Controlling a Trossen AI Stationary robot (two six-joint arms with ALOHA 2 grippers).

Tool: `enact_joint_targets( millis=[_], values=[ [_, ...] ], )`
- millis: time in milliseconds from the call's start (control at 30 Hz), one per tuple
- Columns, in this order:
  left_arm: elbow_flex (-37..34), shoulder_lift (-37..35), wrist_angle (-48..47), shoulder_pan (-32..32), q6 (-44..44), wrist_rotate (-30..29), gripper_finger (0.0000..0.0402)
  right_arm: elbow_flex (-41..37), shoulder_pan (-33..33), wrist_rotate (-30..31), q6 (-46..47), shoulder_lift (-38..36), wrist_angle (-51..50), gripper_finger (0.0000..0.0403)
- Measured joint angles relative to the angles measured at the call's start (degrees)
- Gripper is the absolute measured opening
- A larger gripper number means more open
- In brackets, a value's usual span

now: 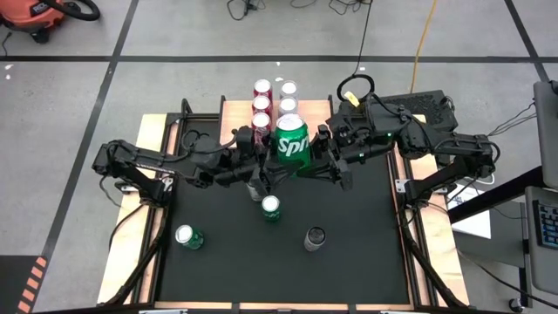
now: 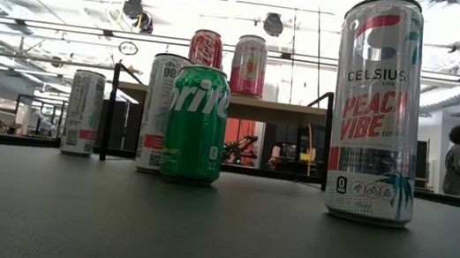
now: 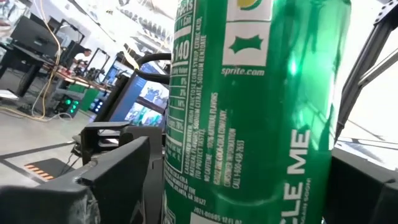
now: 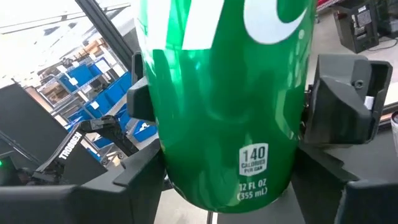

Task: Place canned beverage on shelf
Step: Put the bottom green soda can on the shelf

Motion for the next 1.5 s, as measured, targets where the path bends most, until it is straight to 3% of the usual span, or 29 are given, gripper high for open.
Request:
enact_joint_targets(
  millis=[633,1133,1500],
  values=[
    [0.0,-1.8,1.9,0.0,1.1,-2.2,0.0391,0.0,-0.7,-0.2,-0.1,0.0,-3.4,0.0258],
    [0.0,-5.0,-2.7,0.1,-2.1,-1.4,0.039,0.1,-0.6,-0.2,0.2,-0.1,-6.9,0.0258],
    [0.0,-5.0,-7.9,0.2,-4.8,0.0,0.0319,0.1,-0.6,-0.1,0.2,-0.1,-9.3,0.0258]
  ],
)
